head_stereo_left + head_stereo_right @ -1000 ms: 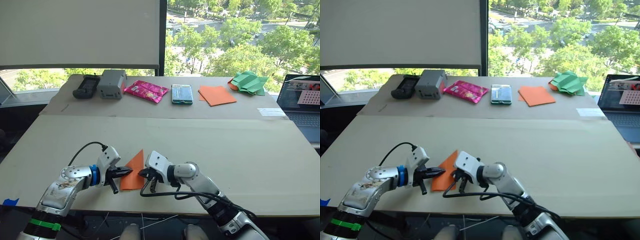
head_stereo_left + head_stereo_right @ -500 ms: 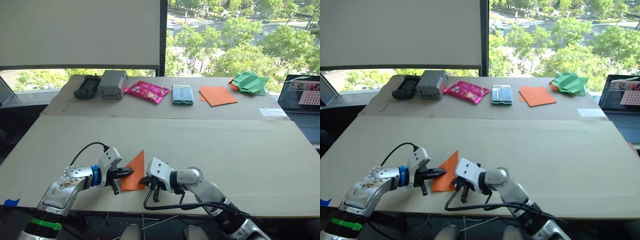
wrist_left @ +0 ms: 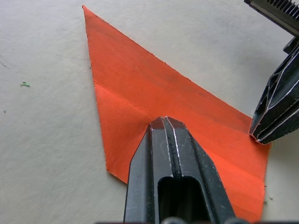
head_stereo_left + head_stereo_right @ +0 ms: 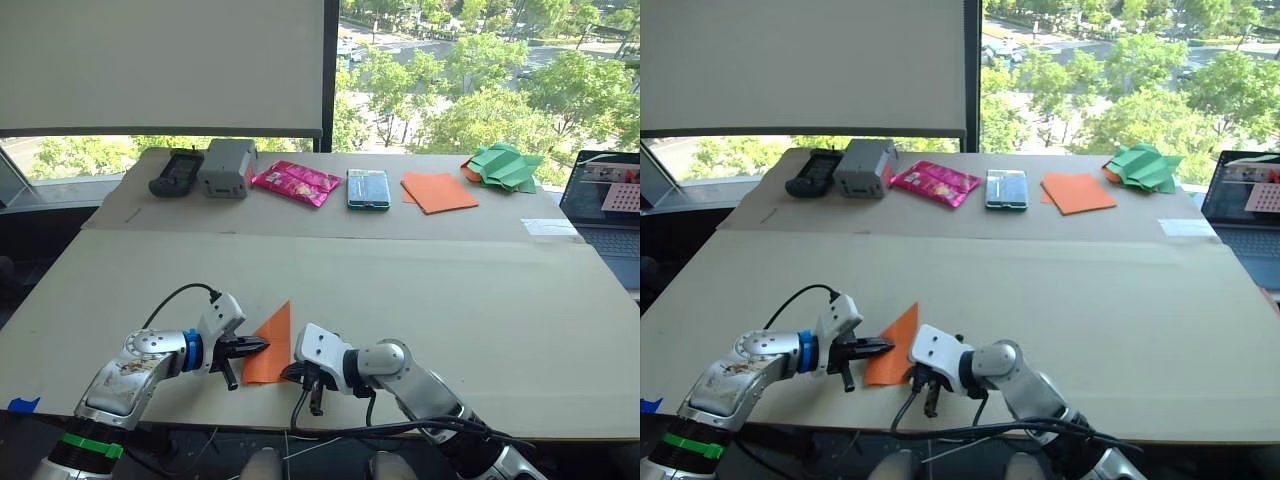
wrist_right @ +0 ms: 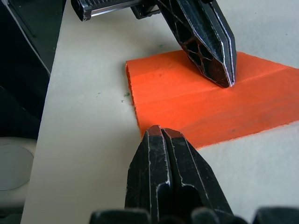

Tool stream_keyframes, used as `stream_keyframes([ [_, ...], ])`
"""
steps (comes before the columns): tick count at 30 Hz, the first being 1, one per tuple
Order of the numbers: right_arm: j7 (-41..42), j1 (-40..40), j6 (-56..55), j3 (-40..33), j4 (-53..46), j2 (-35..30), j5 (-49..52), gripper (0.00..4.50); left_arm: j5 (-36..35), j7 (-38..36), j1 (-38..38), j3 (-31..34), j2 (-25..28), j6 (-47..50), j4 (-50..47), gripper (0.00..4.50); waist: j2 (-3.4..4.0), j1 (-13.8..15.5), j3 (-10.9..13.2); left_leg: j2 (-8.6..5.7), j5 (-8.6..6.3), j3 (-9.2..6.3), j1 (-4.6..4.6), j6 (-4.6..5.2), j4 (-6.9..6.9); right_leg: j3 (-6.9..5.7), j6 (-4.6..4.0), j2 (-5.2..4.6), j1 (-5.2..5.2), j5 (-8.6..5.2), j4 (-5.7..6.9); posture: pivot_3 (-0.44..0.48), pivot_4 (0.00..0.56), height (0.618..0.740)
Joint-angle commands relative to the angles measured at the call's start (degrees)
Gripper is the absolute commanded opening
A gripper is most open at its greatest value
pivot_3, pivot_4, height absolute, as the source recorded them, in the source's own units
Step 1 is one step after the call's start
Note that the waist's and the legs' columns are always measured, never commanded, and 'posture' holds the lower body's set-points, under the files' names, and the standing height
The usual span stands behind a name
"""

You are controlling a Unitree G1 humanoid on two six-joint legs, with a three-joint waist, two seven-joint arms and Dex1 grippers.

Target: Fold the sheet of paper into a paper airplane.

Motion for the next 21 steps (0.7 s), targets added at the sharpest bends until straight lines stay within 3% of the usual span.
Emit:
stream_keyframes([
  [1, 0.46, 2.01, 6.63, 1.28, -1.76, -3.68, 0.22, 0.00, 0.69, -0.16, 0.27, -0.83, 0.86, 1.01, 0.89, 0.02, -0.01, 0.03, 0.02, 0.00, 0.00, 0.00, -0.05, 0.00, 0.00, -0.01, 0.00, 0.00, 0.00, 0.00, -0.08, 0.000, 0.150, 0.702],
  [10, -2.65, 2.41, 9.07, -13.07, -15.47, -3.18, 10.02, 0.00, -1.72, -2.11, -3.51, 1.97, 2.23, 1.31, -0.37, 0.02, -0.30, 0.25, 0.88, 0.00, 0.00, -0.02, -0.40, -0.01, 0.01, -0.04, 0.00, -0.01, -0.35, 0.00, -0.35, 0.000, 0.150, 0.702],
  [16, -5.68, 5.27, 13.44, -19.36, -23.03, -3.21, 15.70, 0.00, -3.06, -10.35, -8.61, 4.97, 10.73, -2.16, 1.03, 0.02, -0.55, 0.09, 1.13, 0.07, 0.00, -0.12, -0.54, 0.00, -0.03, -0.24, -0.01, -0.01, -0.72, 0.01, -0.31, 0.000, 0.150, 0.702],
  [21, -10.58, 7.32, 15.06, -20.62, -22.53, -3.05, 16.05, 0.00, 0.03, -19.03, -14.13, 2.20, 14.24, -11.29, 7.61, 0.02, -0.49, 0.36, 1.17, 0.05, 0.00, -0.02, -0.58, 0.00, 0.00, -0.14, -0.01, -0.01, -0.73, 0.02, -0.35, 0.000, 0.150, 0.702],
])
